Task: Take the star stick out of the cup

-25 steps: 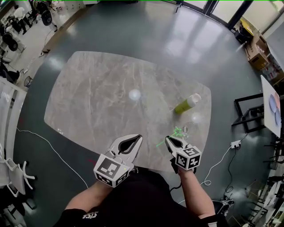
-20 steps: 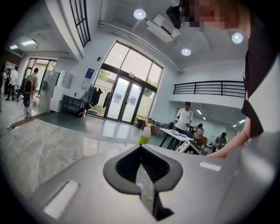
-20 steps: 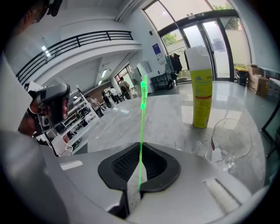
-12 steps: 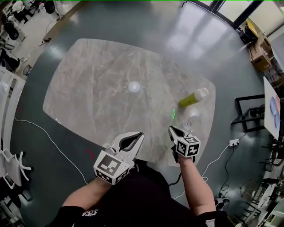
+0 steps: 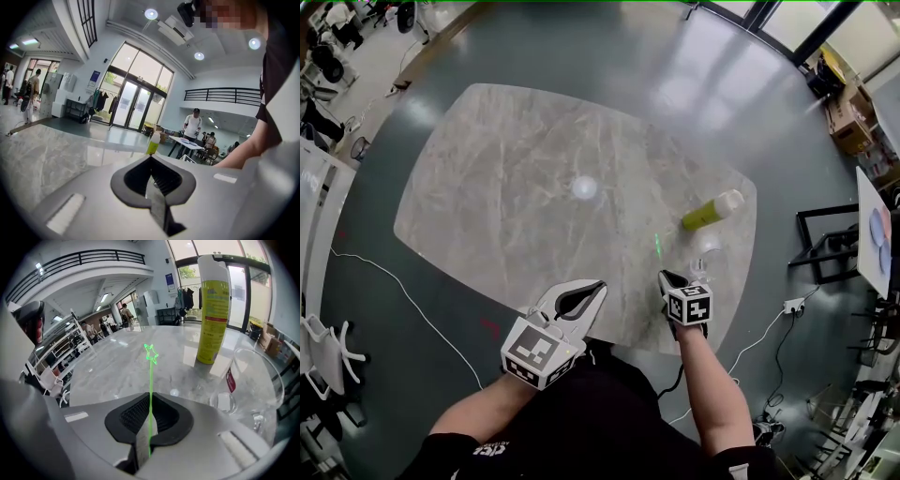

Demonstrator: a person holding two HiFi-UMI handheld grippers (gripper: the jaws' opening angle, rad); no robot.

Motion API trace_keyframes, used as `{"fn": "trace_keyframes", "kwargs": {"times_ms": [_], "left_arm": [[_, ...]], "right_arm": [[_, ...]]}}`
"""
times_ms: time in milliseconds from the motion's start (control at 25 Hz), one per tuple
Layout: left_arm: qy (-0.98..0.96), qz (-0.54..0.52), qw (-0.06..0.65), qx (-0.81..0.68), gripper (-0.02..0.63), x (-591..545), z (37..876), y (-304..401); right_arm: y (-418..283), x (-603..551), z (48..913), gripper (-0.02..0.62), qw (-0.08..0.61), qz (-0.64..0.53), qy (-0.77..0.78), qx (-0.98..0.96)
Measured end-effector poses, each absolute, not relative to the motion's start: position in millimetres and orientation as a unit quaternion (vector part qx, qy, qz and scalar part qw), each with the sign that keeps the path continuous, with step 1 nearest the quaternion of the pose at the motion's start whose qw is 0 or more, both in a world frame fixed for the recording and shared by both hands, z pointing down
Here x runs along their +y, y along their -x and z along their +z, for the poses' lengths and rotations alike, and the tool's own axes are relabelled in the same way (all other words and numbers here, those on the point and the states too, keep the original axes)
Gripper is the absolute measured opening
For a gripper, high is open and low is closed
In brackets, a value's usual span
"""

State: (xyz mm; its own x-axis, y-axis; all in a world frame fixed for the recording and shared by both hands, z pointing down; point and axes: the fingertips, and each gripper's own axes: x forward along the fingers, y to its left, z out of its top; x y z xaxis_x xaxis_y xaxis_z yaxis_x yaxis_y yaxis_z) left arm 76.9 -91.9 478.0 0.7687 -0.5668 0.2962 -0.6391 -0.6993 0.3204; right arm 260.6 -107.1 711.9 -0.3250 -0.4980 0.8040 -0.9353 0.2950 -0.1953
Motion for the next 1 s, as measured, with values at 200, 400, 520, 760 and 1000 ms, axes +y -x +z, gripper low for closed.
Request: {"fn": "trace_keyframes", "kwargs": {"times_ms": [200,400,520,760,1000], "left_arm": [[-0.918,0.096,0.205,-0.324,0.002,-92,479,-73],[-0.918,0.092,0.203,-0.327,0.002,-95,475,-78],[-0.918,0.09,0.205,-0.327,0.002,-96,471,-80],[-0.918,0.076,0.191,-0.34,0.002,-101,455,-74],[-0.912,0.093,0.187,-0.353,0.002,-106,453,-60]], "right_arm": [[-261,-110,723,0.033,0.326,0.355,-0.488,-0.728],[-262,-108,735,0.036,0.345,0.362,-0.475,-0.724],[-261,-103,738,0.077,0.351,0.368,-0.47,-0.721],[-246,-115,673,0.083,0.288,0.33,-0.469,-0.767],[-234,-120,578,0.074,0.189,0.28,-0.462,-0.82]]}}
